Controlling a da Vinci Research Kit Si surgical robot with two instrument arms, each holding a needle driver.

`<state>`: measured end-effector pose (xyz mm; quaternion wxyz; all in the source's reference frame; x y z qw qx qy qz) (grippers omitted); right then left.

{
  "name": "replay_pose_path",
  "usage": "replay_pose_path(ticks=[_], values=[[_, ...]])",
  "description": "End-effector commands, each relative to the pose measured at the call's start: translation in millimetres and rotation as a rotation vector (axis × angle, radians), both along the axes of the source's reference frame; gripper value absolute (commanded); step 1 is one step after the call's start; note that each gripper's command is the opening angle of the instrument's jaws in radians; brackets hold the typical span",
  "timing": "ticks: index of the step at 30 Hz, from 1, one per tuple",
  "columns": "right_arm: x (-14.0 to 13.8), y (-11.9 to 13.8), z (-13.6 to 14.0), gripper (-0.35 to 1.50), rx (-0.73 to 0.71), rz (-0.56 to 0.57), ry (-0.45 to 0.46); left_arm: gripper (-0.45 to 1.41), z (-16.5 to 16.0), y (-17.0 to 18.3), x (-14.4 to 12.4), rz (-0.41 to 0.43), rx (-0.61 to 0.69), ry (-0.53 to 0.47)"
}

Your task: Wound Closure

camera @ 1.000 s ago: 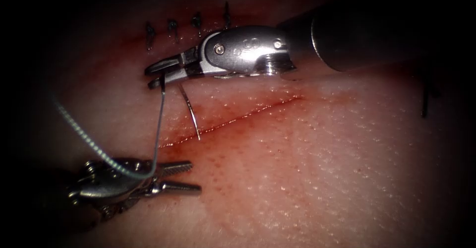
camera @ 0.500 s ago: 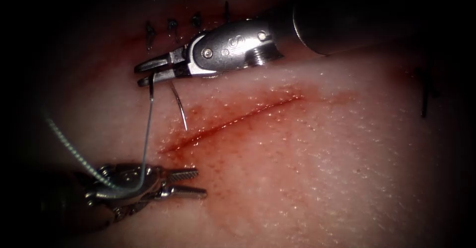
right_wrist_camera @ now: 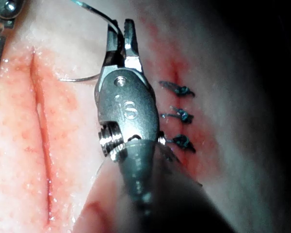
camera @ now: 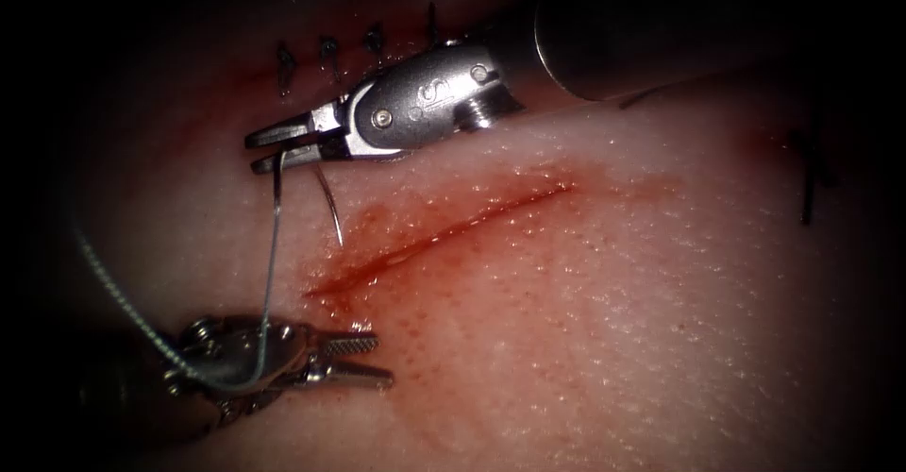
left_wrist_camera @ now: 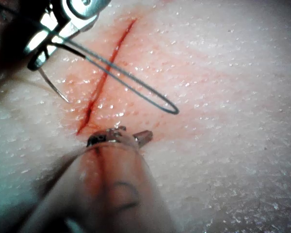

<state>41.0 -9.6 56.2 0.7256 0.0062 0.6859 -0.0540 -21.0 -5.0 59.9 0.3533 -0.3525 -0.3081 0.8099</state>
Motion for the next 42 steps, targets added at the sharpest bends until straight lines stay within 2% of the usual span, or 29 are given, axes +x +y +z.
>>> replay_pose_path(ticks=[1,8,14,24,34,39,42], values=[[0.9,-0.2,0.5,-0.35,-0.013,-0.006,-0.006,0.31,0.5,-0.6,-0.6,-0.001,0.0,-0.001],[0.8,-1.8,2.1,-0.35,-0.04,-0.039,-0.039,0.34,0.0,-0.2,-0.6,-0.013,-0.001,0.004],[0.8,-2.6,2.1,-0.35,-0.044,-0.051,-0.042,0.36,-0.3,0.1,-0.4,-0.019,-0.006,0.006],[0.3,-6.1,3.0,-0.35,-0.068,-0.117,-0.062,0.39,-0.5,0.6,0.2,-0.028,-0.015,0.009],[-0.7,-6.8,2.8,-0.35,-0.041,-0.143,-0.073,0.39,-0.5,0.9,0.3,-0.039,-0.023,0.014],[-1.4,-6.9,2.8,-0.35,-0.01,-0.132,-0.083,0.49,-0.4,1.1,0.3,-0.043,-0.026,0.016],[-1.2,-6.5,2.7,-0.35,0.057,-0.115,-0.098,0.52,-0.3,1.6,0.3,-0.063,-0.042,0.024]])
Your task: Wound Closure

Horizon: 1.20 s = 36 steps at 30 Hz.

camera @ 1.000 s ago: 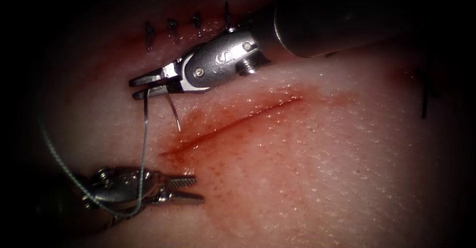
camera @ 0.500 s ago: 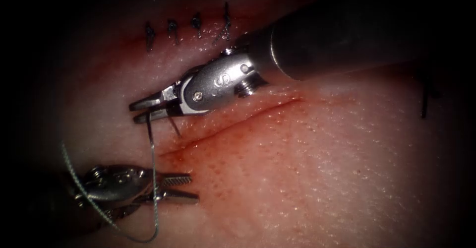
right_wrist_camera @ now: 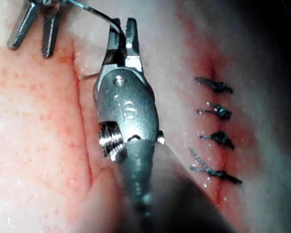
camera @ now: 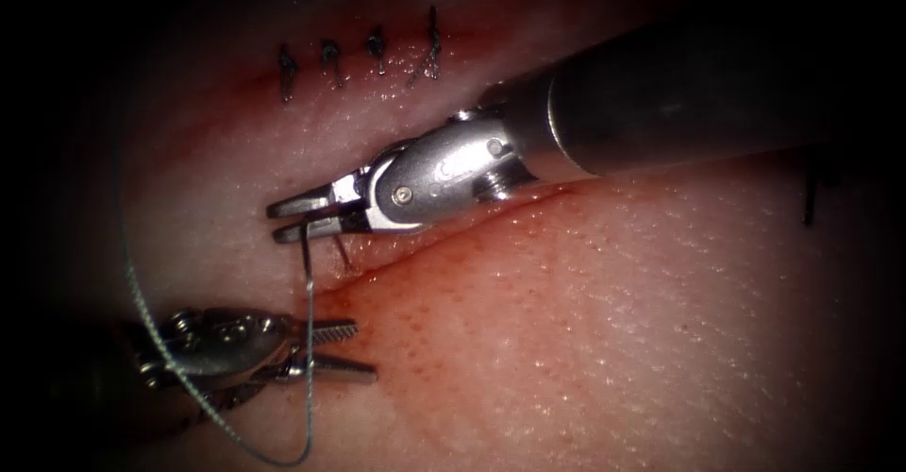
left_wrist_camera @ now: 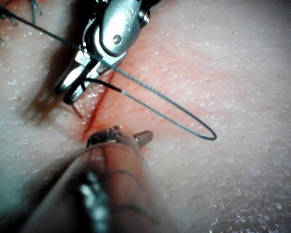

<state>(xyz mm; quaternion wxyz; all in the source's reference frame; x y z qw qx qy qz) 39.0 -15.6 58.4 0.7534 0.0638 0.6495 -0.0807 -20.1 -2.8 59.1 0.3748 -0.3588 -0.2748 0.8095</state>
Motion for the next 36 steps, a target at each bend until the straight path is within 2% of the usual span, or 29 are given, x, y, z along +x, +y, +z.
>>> replay_pose_path(ticks=[1,4,10,16,17,19,26,28,36], values=[[0.8,-0.4,0.6,-0.35,0.036,0.004,-0.007,0.54,0.6,-0.5,-0.6,-0.005,-0.002,0.0],[0.9,-0.2,0.8,-0.35,0.125,0.02,-0.033,0.64,0.7,-0.1,-0.6,-0.018,-0.011,0.008],[1.5,1.3,1.2,-0.35,0.241,0.057,-0.068,0.61,2.3,-0.5,-0.8,-0.014,-0.025,0.09],[1.5,2.5,1.7,-0.35,0.28,0.074,-0.086,0.49,4.8,-2.8,-0.9,0.099,0.007,0.157],[1.5,2.6,1.8,-0.35,0.28,0.076,-0.087,0.37,5.0,-3.2,-1.0,0.124,0.009,0.163],[1.4,2.8,2.0,-0.35,0.284,0.077,-0.094,0.27,4.8,-3.6,-1.1,0.14,0.016,0.163],[1.3,3.1,2.0,-0.35,0.325,0.087,-0.106,0.25,5.0,-5.0,-1.6,0.194,0.043,0.144],[1.5,3.2,2.0,-0.35,0.352,0.094,-0.119,0.25,5.4,-5.6,-1.4,0.231,0.044,0.138],[1.6,3.0,2.5,-0.35,0.551,0.052,-0.206,0.32,6.4,-7.7,1.3,0.322,0.11,0.207]])
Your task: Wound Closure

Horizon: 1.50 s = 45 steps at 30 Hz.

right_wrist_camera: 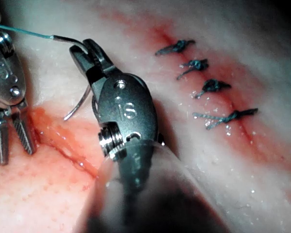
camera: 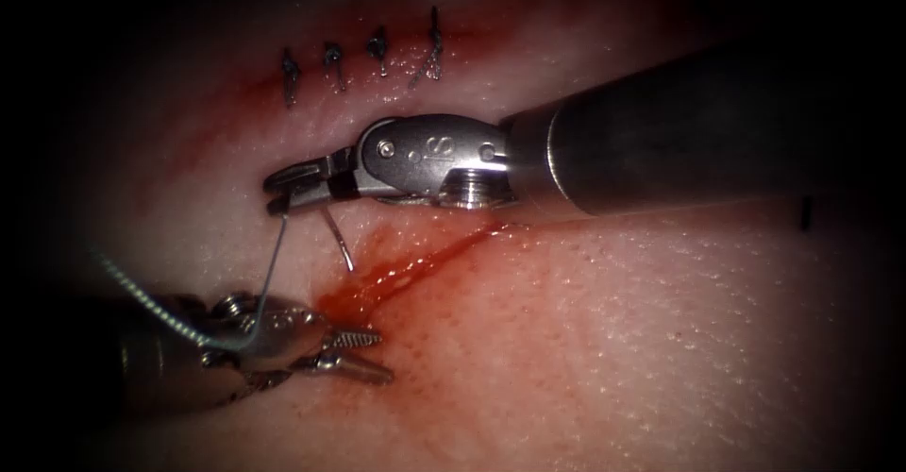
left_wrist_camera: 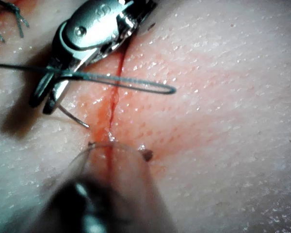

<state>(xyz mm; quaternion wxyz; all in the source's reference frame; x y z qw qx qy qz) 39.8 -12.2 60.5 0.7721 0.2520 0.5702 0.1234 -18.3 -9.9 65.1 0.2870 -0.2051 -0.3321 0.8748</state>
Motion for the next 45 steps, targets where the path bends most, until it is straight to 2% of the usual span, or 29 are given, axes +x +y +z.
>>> replay_pose_path(ticks=[1,7,12,18,28,32,36,41,45], values=[[0.9,-0.5,0.5,-0.35,0.04,-0.012,-0.009,0.3,0.4,-0.6,0.0,0.01,0.006,0.01],[0.8,-1.2,1.8,-0.35,0.286,-0.058,-0.131,0.1,0.1,-0.9,1.6,0.049,0.016,0.041],[0.7,-1.5,2.0,-0.35,0.302,-0.106,-0.137,0.04,-0.5,-1.7,2.1,0.064,0.028,0.044],[0.8,-2.1,1.6,-0.35,0.288,-0.158,-0.122,0.1,-0.9,-1.9,3.0,0.085,0.051,0.048],[1.1,-2.9,1.2,-0.35,0.286,-0.199,-0.098,0.1,-0.9,-1.8,3.2,0.101,0.054,0.05],[0.9,-3.3,1.1,-0.35,0.334,-0.206,-0.09,0.09,-0.9,-1.8,3.3,0.108,0.052,0.049],[0.9,-3.9,0.8,-0.35,0.418,-0.195,-0.087,0.09,-0.9,-1.8,3.4,0.118,0.051,0.046],[0.9,-4.7,0.9,-0.35,0.679,-0.143,-0.106,0.09,-0.9,-1.8,3.6,0.125,0.046,0.043],[0.8,-5.5,0.9,-0.35,0.729,-0.15,-0.092,0.09,-0.9,-1.8,3.6,0.13,0.046,0.042]])
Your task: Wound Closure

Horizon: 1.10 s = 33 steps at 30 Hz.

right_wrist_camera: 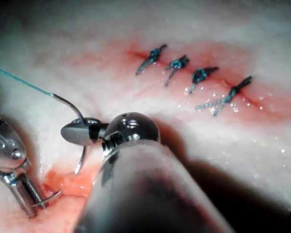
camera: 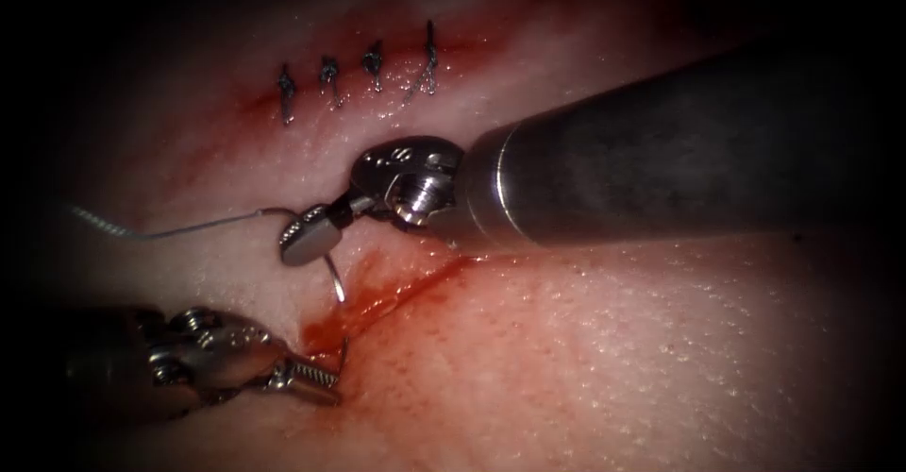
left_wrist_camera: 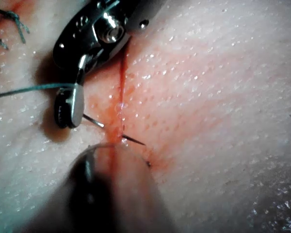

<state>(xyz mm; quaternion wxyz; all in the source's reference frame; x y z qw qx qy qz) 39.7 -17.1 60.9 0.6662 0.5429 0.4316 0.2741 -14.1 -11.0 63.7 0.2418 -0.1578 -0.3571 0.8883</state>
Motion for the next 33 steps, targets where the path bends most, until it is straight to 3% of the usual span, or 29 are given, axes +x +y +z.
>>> replay_pose_path(ticks=[1,14,17,19,21,23,25,28,33], values=[[0.8,-0.9,0.4,-0.35,0.013,0.0,0.016,0.09,0.5,-0.7,-0.6,0.002,0.003,-0.002],[0.6,-2.2,-0.8,-0.35,0.128,0.057,0.036,0.09,0.5,-0.6,-0.6,0.011,-0.006,-0.007],[0.4,-1.7,-0.6,0.49,0.119,0.108,0.016,0.12,0.3,-0.3,-0.6,0.004,-0.017,-0.01],[0.2,-1.0,-0.2,0.86,0.113,0.139,0.003,0.12,0.2,0.2,-0.8,-0.009,-0.033,-0.012],[-0.6,0.5,0.5,1.2,0.074,0.212,-0.038,0.24,-0.1,1.2,-1.2,-0.014,-0.1,-0.053],[-1.0,1.2,0.7,1.23,0.058,0.232,-0.043,0.22,-0.2,1.7,-1.5,-0.025,-0.133,-0.078],[-2.4,2.8,1.2,1.26,0.024,0.282,-0.049,0.47,-0.4,2.4,-1.9,-0.044,-0.17,-0.111],[-5.8,6.3,1.9,1.23,-0.009,0.38,-0.072,0.47,-0.1,2.9,-3.7,-0.095,-0.284,-0.155],[-9.6,8.5,2.3,1.08,-0.065,0.482,-0.084,0.51,0.2,2.2,-6.5,-0.166,-0.423,-0.226]])
